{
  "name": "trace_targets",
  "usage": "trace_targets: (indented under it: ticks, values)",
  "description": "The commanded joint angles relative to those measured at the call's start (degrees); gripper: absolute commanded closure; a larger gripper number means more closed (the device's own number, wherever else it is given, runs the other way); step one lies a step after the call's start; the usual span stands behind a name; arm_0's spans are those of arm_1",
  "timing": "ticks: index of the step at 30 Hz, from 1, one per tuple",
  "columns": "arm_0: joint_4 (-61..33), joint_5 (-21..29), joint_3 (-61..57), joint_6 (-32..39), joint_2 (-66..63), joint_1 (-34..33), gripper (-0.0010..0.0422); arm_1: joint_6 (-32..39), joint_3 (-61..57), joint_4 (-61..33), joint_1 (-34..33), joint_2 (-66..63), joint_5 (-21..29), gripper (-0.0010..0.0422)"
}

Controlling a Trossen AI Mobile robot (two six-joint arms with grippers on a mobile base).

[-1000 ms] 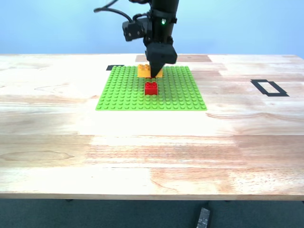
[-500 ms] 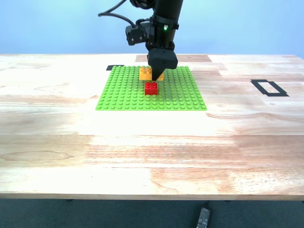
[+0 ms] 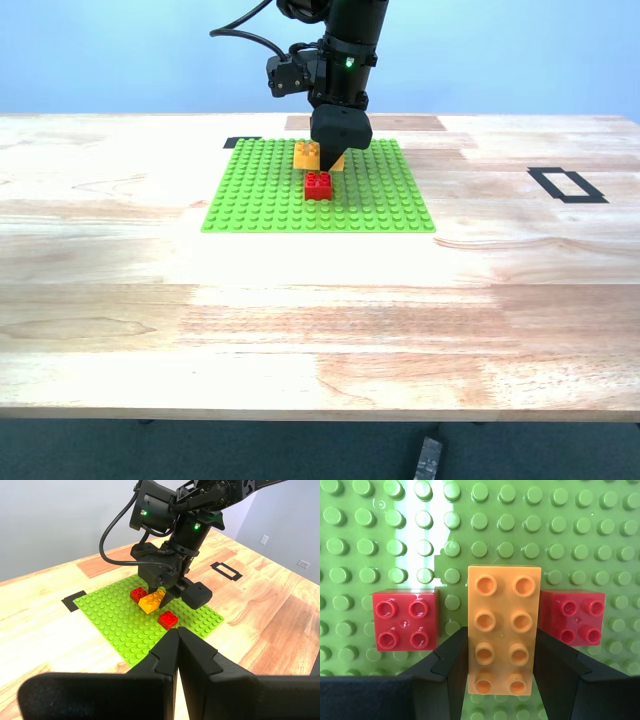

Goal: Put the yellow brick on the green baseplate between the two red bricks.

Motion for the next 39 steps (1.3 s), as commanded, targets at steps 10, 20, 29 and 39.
trace_targets:
  ticks: [10, 20, 29, 39]
  values:
    - [0.1, 0.0, 0.0, 0.0, 0.0, 0.0, 0.0413, 0.6, -2.1, 1.4, 0.1, 0.0, -0.2, 0.0324]
    - [0.1, 0.0, 0.0, 0.2, 0.0, 0.1, 0.0413, 0.9, -2.5, 1.9, 0.5, -0.4, -1.7, 0.03]
    - [0.2, 0.0, 0.0, 0.2, 0.0, 0.1, 0.0413, 0.9, -2.6, 2.0, 0.4, -0.2, -1.5, 0.0292]
    - [0.2, 0.0, 0.0, 0.2, 0.0, 0.1, 0.0413, 1.1, -2.9, 2.4, 0.4, -0.4, -1.2, 0.0265]
